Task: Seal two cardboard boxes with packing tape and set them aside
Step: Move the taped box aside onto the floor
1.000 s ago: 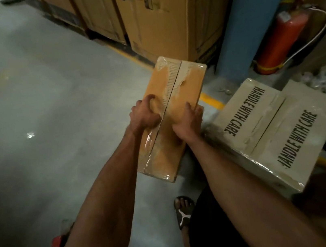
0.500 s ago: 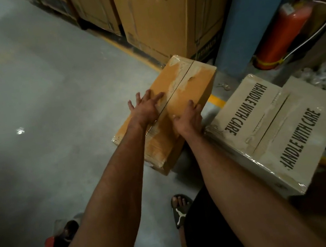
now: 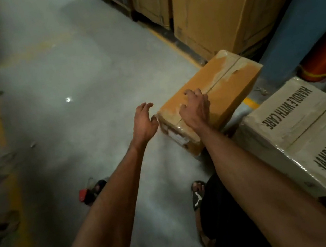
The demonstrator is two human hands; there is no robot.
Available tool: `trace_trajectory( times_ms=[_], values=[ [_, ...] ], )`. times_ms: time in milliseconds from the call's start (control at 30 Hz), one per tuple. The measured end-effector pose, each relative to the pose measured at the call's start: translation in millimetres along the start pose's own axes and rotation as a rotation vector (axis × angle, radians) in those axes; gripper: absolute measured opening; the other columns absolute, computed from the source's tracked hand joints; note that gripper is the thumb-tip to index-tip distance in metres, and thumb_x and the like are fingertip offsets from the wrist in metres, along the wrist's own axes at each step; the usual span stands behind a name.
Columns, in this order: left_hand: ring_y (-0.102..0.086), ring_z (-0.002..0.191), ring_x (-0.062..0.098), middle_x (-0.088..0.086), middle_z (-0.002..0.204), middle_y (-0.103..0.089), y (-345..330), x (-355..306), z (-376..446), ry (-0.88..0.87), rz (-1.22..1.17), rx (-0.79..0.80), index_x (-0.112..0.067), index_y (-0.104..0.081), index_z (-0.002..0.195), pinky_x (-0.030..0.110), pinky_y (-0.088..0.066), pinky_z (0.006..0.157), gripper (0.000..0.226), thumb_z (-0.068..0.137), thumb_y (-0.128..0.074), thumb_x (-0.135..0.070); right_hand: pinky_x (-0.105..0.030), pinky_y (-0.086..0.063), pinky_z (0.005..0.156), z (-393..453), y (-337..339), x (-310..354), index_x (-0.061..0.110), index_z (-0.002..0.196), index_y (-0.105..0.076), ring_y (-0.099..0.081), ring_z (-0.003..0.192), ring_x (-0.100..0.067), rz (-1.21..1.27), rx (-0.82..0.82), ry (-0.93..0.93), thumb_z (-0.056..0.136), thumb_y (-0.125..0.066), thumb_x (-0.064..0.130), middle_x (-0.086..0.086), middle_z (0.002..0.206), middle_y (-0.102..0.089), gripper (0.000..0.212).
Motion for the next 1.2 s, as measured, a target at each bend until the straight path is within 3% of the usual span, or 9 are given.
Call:
trace_trajectory(
  times_ms=[133, 367, 533, 633, 733, 867, 933, 1100, 1200],
  values=[
    [-0.040, 0.142, 0.027, 0.013, 0.146, -0.051, 47, 77, -48, 0.130, -0.035, -0.094, -0.009, -0.057, 0.138, 0.026, -0.026, 0.114, 0.047, 0.091, -0.061, -0.007, -0.043, -0.044, 0.104, -35, -53, 79, 0.017, 0.140, -0.053, -0.051, 0.123, -0.035, 0.025, 0.192, 0.210, 0.092, -0.062, 0.022, -0.013, 0.137, -0.052, 0.049],
    [-0.044, 0.137, 0.030, 0.012, 0.142, -0.055, 92, 213, -123, 0.401, -0.037, -0.154, -0.014, -0.056, 0.137, 0.036, -0.034, 0.112, 0.049, 0.088, -0.058, -0.012, -0.043, -0.044, 0.105, -108, -173, 182, 0.013, 0.143, -0.049, -0.052, 0.125, -0.035, -0.089, 0.477, 0.483, 0.094, -0.063, 0.025, -0.013, 0.139, -0.048, 0.052],
    [-0.055, 0.125, 0.036, 0.016, 0.136, -0.058, 85, 314, -175, 0.699, 0.073, -0.102, -0.018, -0.058, 0.137, 0.039, -0.044, 0.104, 0.051, 0.086, -0.061, -0.023, -0.045, -0.045, 0.104, -171, -289, 200, 0.013, 0.144, -0.049, -0.053, 0.125, -0.035, -0.187, 0.724, 0.604, 0.093, -0.062, 0.023, -0.011, 0.141, -0.048, 0.053],
    [-0.051, 0.124, 0.042, 0.016, 0.140, -0.048, 57, 363, -208, 0.880, 0.007, -0.053, -0.028, -0.053, 0.140, 0.050, -0.044, 0.106, 0.057, 0.085, -0.064, -0.037, -0.049, -0.047, 0.101, -202, -349, 192, 0.014, 0.142, -0.051, -0.055, 0.123, -0.039, -0.206, 0.851, 0.648, 0.091, -0.061, 0.022, -0.012, 0.141, -0.050, 0.053],
    [-0.046, 0.124, 0.046, 0.020, 0.136, -0.047, 15, 407, -239, 1.023, 0.009, 0.079, -0.035, -0.042, 0.145, 0.057, -0.041, 0.106, 0.060, 0.086, -0.052, -0.039, -0.051, -0.044, 0.105, -215, -399, 175, 0.019, 0.154, -0.039, -0.046, 0.135, -0.037, -0.336, 0.941, 0.705, 0.092, -0.060, 0.023, -0.008, 0.158, -0.038, 0.065],
    [-0.059, 0.111, 0.048, 0.027, 0.125, -0.060, -23, 437, -256, 0.987, -0.199, 0.130, -0.041, -0.016, 0.158, 0.053, -0.052, 0.095, 0.088, 0.081, -0.058, -0.038, -0.058, -0.032, 0.113, -220, -450, 149, 0.022, 0.162, -0.018, -0.023, 0.151, -0.032, -0.548, 1.041, 0.744, 0.097, -0.057, 0.034, 0.000, 0.169, -0.013, 0.077],
    [-0.062, 0.108, 0.046, 0.027, 0.121, -0.062, -27, 441, -255, 0.941, -0.249, 0.095, -0.030, -0.007, 0.161, 0.051, -0.052, 0.092, 0.103, 0.074, -0.062, -0.037, -0.061, -0.026, 0.116, -223, -464, 137, 0.021, 0.163, -0.009, -0.014, 0.154, -0.031, -0.548, 1.103, 0.691, 0.098, -0.056, 0.034, 0.003, 0.171, -0.003, 0.082],
    [-0.067, 0.084, 0.040, 0.021, 0.105, -0.064, -37, 435, -248, 0.902, -0.284, 0.040, -0.026, -0.007, 0.161, 0.047, -0.059, 0.073, 0.102, 0.074, -0.060, -0.029, -0.065, -0.017, 0.117, -227, -480, 126, 0.025, 0.162, 0.010, -0.001, 0.156, -0.032, -0.415, 1.171, 0.561, 0.096, -0.061, 0.033, 0.005, 0.170, 0.011, 0.097],
    [-0.064, 0.079, 0.028, 0.018, 0.101, -0.068, -41, 420, -232, 0.828, -0.336, 0.013, -0.019, -0.003, 0.163, 0.034, -0.049, 0.069, 0.102, 0.080, -0.058, -0.038, -0.064, -0.018, 0.119, -215, -485, 132, 0.025, 0.162, 0.007, -0.002, 0.156, -0.032, -0.354, 1.128, 0.516, 0.096, -0.060, 0.036, 0.005, 0.171, 0.006, 0.094]
  ],
)
Point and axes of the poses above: each hand's wrist, its own z-axis towards the middle knuckle, its own y-axis out of the back of the hand, x = y × z, the point moved 6 cm from there along z, towards the middle knuckle
